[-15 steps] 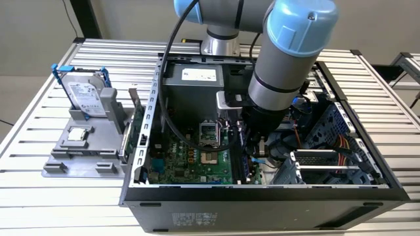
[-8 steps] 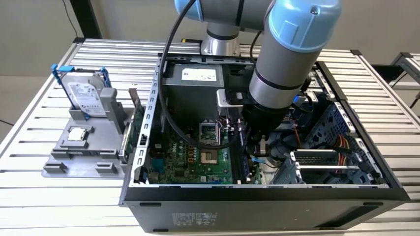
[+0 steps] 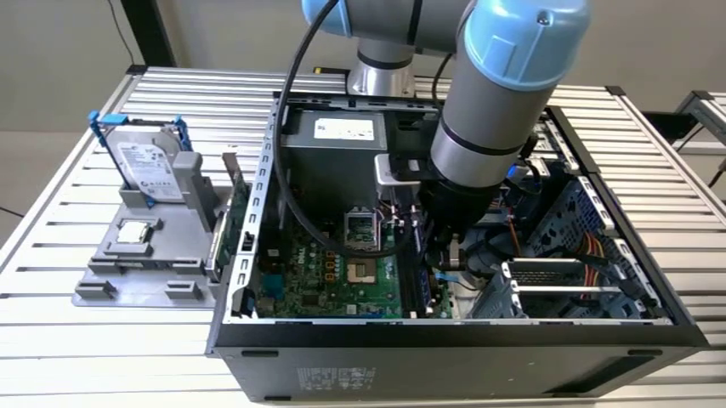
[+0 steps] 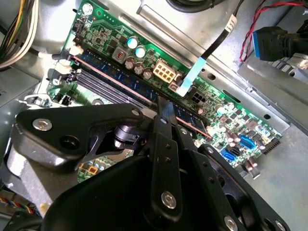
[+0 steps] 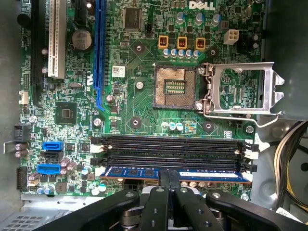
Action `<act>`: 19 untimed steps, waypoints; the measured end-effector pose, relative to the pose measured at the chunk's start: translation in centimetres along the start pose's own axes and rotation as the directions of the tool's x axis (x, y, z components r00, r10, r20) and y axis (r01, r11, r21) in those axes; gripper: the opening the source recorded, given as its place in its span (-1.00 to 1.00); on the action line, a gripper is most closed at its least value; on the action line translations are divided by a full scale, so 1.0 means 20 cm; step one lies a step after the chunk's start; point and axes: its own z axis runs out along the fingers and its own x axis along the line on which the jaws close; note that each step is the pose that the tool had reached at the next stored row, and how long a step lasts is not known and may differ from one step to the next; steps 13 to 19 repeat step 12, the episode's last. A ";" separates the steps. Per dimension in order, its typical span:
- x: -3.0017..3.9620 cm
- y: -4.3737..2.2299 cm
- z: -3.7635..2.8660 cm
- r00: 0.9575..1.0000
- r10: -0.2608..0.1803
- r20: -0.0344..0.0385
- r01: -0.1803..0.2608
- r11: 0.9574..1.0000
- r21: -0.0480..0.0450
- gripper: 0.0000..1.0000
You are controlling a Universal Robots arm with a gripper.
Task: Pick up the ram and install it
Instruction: 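Press down the ram until it locks into place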
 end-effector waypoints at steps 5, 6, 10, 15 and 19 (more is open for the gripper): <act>0.000 0.000 0.000 1.000 0.000 0.000 0.000 1.000 0.000 -1.00; 0.000 0.000 0.000 1.000 0.000 0.000 0.000 1.000 0.000 -1.00; 0.000 0.000 0.000 1.000 0.000 0.000 0.000 1.000 0.000 -1.00; 0.000 0.000 0.000 1.000 0.000 0.000 0.000 1.000 0.000 -1.00; 0.000 0.000 0.000 1.000 0.000 0.000 0.000 1.000 0.000 -1.00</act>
